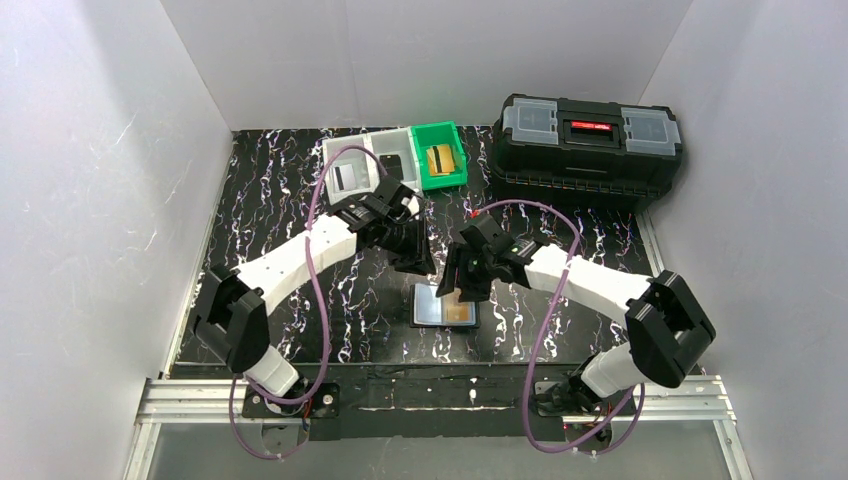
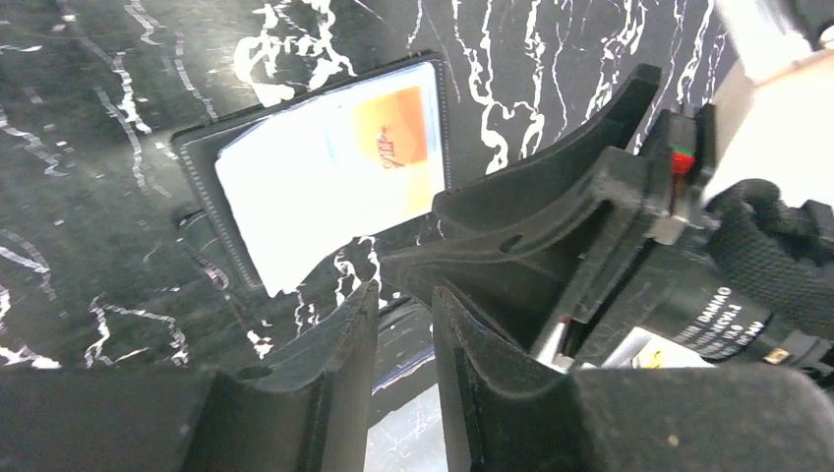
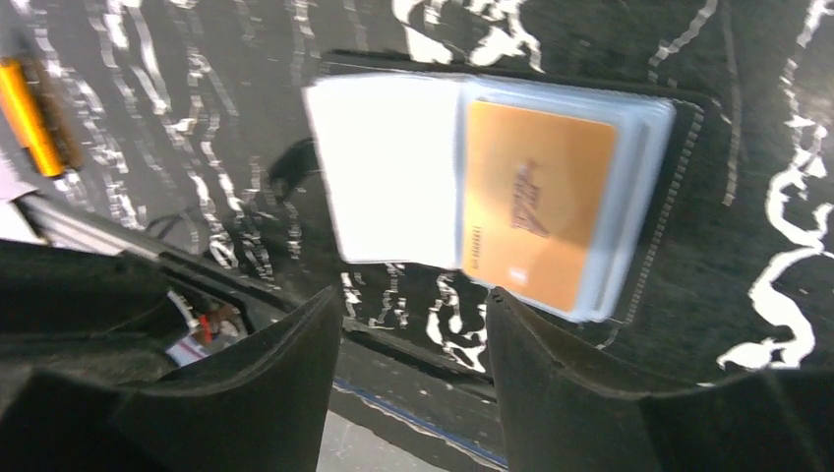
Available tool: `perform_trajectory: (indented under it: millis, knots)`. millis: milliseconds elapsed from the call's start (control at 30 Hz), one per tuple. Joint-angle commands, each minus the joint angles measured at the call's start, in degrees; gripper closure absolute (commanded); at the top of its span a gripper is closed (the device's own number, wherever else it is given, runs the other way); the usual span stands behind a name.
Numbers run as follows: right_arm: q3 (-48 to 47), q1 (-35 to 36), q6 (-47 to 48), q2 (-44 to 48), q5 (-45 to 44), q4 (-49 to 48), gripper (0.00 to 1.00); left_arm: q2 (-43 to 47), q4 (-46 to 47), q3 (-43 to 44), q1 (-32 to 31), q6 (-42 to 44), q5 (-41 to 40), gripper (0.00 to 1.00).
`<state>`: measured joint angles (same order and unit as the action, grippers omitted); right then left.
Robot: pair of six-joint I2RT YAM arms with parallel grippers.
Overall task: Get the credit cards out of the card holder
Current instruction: Remove the credit card from the card holder.
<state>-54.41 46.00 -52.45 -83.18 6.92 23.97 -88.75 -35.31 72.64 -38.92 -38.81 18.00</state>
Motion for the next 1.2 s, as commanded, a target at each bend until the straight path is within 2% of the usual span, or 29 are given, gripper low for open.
perform_trajectory:
  millis: [0,267,467,900,1033,1100,1167]
  knots:
    - [1.9,-0.2,0.7,-0.3,-4.3,5.2,0.39,-3.7,4.8,-2.6,-1.5,-2.7,4.8,0.75]
    - [2.6,-0.2,2.4,-1.9,-6.6,5.9,0.55,-9.0,10.0,-5.9,-1.7,-3.6,5.8,0.77]
    - [2.3,-0.5,3.7,-4.4,-6.7,5.7,0.6,-11.8,13.8,-8.6,-1.6,-3.6,8.0,0.8]
    - [2.7,-0.5,4.1,-5.5,-10.0,7.8,0.64,-15.9,22.6,-12.3,-1.7,-4.8,12.9,0.78]
    - [0.9,-0.5,4.6,-4.0,-11.8,10.0,0.54,-16.8,22.9,-12.8,-1.6,-5.0,12.7,0.78]
    - [0.9,-0.5,4.5,-4.7,-11.6,9.2,0.54,-16.6,22.9,-12.9,-1.7,-4.8,12.7,0.77]
    - [0.8,-0.5,4.4,-6.7,-10.6,8.1,0.6,-16.8,23.0,-12.9,-1.7,-4.8,12.8,0.77]
